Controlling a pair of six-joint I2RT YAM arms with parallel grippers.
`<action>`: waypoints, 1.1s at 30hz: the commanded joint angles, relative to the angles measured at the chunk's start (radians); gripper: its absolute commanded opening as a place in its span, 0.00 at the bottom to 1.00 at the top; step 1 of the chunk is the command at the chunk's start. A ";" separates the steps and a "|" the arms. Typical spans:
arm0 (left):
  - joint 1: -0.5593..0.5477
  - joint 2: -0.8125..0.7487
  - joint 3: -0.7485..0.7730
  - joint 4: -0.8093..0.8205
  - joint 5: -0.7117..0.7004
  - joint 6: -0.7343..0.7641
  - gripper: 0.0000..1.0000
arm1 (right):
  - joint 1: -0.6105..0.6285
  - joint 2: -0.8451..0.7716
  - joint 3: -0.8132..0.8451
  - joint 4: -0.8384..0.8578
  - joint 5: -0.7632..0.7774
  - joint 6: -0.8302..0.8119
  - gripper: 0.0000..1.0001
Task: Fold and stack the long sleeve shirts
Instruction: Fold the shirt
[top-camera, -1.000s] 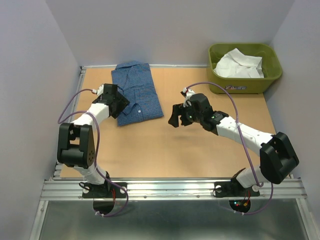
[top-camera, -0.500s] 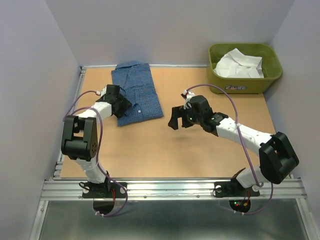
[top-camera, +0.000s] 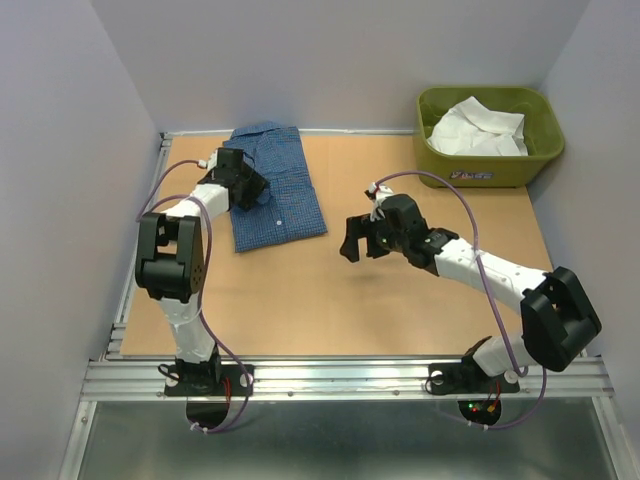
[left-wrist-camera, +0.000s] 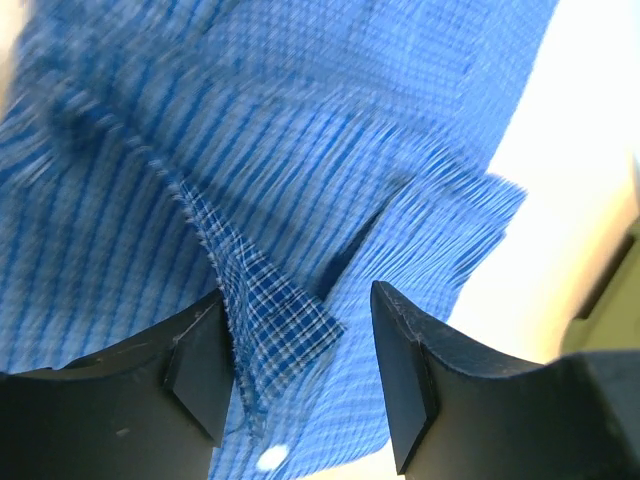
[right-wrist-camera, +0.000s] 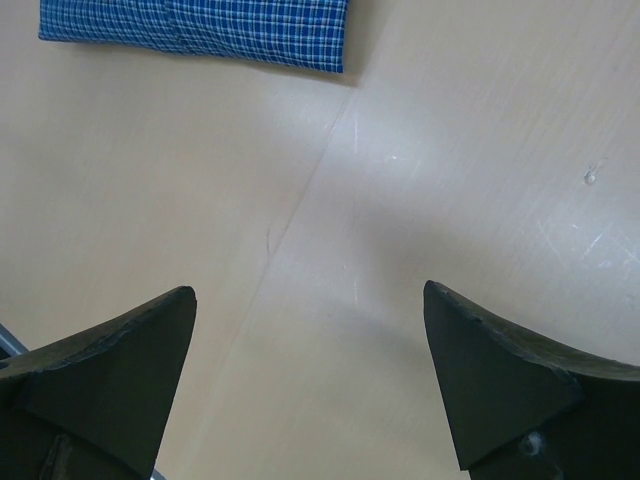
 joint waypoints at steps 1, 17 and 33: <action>-0.005 0.062 0.123 0.035 0.008 -0.014 0.64 | 0.004 -0.043 -0.017 0.037 0.026 -0.021 1.00; 0.096 0.030 0.200 0.052 -0.011 0.227 0.64 | 0.004 -0.016 0.014 0.029 -0.042 0.002 1.00; 0.102 0.084 0.123 0.033 -0.121 0.331 0.25 | 0.004 -0.003 0.022 0.029 -0.059 0.031 0.99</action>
